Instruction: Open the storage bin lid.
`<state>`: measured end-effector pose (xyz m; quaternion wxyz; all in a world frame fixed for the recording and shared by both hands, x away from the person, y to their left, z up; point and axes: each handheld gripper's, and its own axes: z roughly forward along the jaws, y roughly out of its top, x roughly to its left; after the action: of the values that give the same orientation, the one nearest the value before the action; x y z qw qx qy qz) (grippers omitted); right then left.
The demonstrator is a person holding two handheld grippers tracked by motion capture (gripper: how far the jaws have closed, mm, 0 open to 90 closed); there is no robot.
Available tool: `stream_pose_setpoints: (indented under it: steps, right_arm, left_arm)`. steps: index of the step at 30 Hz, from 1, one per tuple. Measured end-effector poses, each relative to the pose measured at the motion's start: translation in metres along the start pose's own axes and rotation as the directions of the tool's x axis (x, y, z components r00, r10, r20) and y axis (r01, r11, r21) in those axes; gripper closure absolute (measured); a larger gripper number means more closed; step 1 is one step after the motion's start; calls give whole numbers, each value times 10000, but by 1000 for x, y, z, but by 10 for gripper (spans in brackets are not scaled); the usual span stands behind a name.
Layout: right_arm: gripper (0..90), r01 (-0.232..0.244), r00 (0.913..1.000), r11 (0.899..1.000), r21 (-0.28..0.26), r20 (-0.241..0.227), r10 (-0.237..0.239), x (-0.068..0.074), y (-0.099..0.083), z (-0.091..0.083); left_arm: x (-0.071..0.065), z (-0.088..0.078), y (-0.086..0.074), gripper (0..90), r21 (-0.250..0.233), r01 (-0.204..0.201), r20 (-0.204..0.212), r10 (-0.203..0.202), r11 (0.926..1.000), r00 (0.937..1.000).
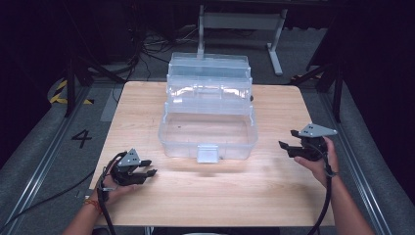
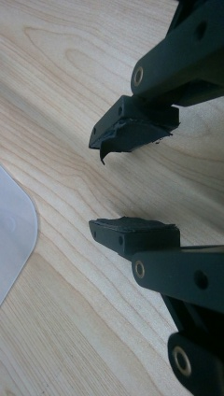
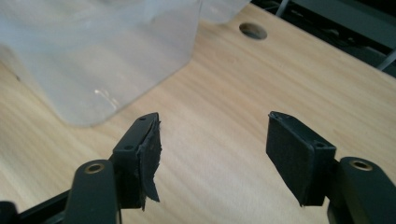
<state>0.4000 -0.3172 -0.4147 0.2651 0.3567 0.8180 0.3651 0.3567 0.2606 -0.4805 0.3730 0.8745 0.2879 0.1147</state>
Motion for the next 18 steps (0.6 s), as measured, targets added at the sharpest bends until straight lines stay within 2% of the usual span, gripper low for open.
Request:
stream_pose_setpoints:
  steps: [3,6,8,12,14,15,17,18]
  right_arm:
    - [336,67,10000,9998,190,-64,-66,5,-14,-1]
    - [326,120,9994,9993,367,-323,-108,11,-29,-2]
    - [315,-90,9978,9988,475,-648,121,14,-40,-2]
    - [276,-417,9946,9967,696,-922,480,20,-64,-4]
    - [272,-448,9949,9961,756,-869,514,21,-72,-6]
    - [269,-647,9952,9949,770,-687,700,22,-77,-7]
    - [253,-730,9952,9921,1016,-575,791,22,-87,-9]
    - [253,-921,9937,9922,839,-555,969,22,-91,-11]
  left_arm:
    - [0,0,0,551,2,10,-7,-10,10000,10000]
    - [0,0,0,550,0,29,-10,-29,10000,10000]
    - [-1,0,0,550,24,37,-40,-37,10000,10000]
    - [-1,0,0,548,22,29,-57,-29,10000,10000]
    - [-1,0,0,548,4,23,-68,-23,10000,10000]
    - [0,0,0,548,-1,29,-51,-29,10000,10000]
    - [0,0,0,536,3,65,-126,-65,10000,9999]
    - [0,0,0,531,-12,84,-115,-84,10000,9999]
